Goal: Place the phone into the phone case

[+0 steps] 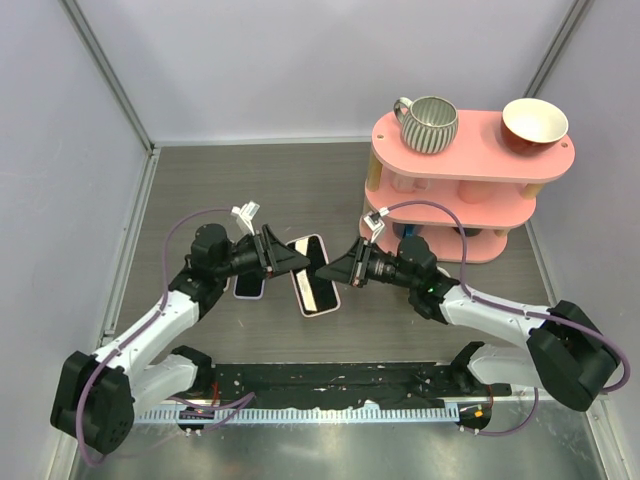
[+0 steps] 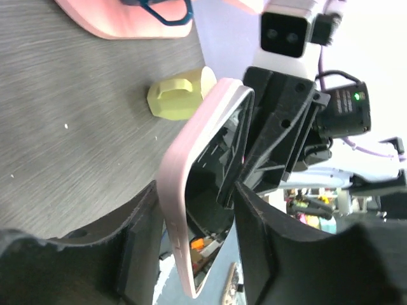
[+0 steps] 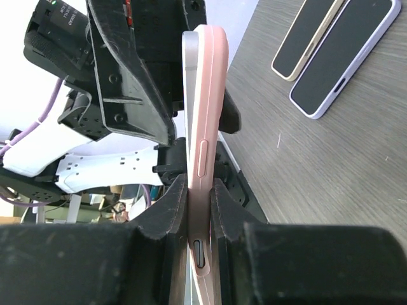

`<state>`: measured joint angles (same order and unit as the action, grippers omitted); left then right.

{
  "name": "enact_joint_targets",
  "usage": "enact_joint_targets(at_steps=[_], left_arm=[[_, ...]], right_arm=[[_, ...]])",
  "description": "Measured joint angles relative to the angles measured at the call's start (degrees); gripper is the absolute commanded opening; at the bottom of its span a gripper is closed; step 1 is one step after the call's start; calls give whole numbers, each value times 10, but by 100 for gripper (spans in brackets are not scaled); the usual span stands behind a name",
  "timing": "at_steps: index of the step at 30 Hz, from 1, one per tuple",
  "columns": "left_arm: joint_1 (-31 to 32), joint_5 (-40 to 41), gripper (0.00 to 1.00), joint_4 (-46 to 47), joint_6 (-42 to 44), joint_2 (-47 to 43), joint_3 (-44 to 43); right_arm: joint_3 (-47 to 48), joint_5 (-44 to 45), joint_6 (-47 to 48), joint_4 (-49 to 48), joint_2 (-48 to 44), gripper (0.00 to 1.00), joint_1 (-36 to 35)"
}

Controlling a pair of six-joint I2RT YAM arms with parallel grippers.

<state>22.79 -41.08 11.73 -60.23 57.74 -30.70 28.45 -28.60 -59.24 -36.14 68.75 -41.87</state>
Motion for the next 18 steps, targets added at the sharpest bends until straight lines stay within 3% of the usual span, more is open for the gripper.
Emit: enact_joint_targets(at_steps=[4, 9, 15, 18], left_arm=[[0, -24, 19, 70, -43, 0, 24], [-4, -50, 0, 169, -94, 4, 53], [-2, -63, 0, 247, -138, 30, 68], [0, -64, 0, 283, -163, 40, 76]], right_arm=[[-19, -10, -23, -37, 0, 16, 0], [-29, -25, -46, -60, -7, 39, 6], [-47, -57, -55, -91, -18, 52, 6], [-86, -80, -70, -136, -25, 53, 5]])
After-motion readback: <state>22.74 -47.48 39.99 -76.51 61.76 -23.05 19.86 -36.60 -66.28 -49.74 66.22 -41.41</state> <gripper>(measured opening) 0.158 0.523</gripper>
